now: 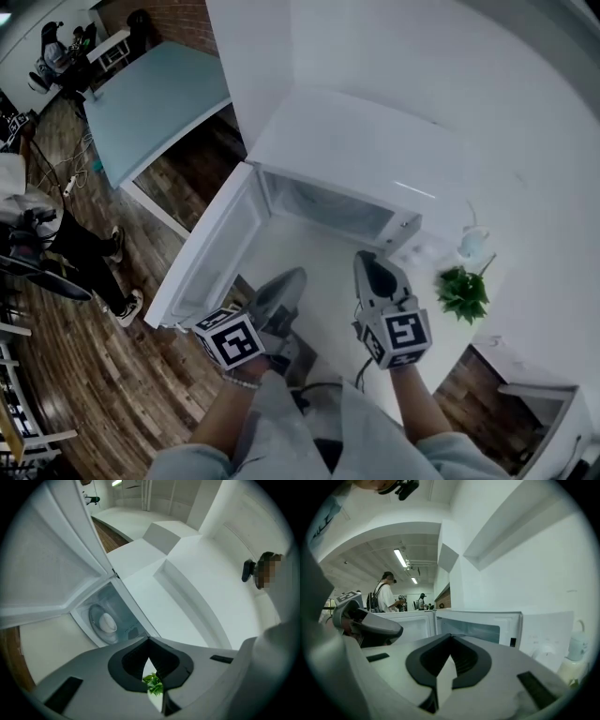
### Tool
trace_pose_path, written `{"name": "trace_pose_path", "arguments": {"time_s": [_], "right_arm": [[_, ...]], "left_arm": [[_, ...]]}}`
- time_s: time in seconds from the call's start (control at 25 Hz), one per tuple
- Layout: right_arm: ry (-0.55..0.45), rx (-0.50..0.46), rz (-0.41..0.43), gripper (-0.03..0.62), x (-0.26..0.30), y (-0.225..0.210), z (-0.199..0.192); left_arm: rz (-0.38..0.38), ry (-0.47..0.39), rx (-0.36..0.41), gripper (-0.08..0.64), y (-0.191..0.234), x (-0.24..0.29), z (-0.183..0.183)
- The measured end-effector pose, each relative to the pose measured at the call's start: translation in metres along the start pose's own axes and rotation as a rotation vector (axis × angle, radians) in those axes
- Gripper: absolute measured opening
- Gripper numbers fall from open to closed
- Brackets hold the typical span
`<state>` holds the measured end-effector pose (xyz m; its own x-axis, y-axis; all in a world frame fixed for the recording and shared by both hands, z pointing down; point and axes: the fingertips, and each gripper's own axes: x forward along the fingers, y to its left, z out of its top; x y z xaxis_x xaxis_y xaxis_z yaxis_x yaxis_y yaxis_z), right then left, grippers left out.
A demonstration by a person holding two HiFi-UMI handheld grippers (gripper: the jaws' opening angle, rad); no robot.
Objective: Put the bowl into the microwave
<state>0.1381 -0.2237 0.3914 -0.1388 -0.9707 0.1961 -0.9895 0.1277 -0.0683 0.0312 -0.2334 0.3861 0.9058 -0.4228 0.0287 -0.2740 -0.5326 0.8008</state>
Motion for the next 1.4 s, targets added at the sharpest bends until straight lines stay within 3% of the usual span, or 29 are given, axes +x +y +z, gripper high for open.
{"name": "trace_pose_path", "arguments": {"time_s": [0.4,0.8,1.04,1.4], "right_arm": [[-0.083,0.032,0.010,0.000,-0.035,0.020,0.040],[-0.084,0.019,0.006,-0.002,-0.058,0.034,0.051],[-0.102,-0.009,0.034,-0.002,-0.062,0.048,0.053],[-0.098,0.029,0.045,-0.002,-0.067,0.057,0.053]], "left_arm": [[-0.010,0.018,0.216,-0.002,-0.035,-0.020,0.013],[-0.006,0.032,0.351,-0.002,-0.059,-0.035,0.014],[-0.018,0.039,0.405,-0.002,-0.070,-0.042,0.011],[-0.042,0.055,0.450,-0.002,-0.078,-0.039,0.007]]}}
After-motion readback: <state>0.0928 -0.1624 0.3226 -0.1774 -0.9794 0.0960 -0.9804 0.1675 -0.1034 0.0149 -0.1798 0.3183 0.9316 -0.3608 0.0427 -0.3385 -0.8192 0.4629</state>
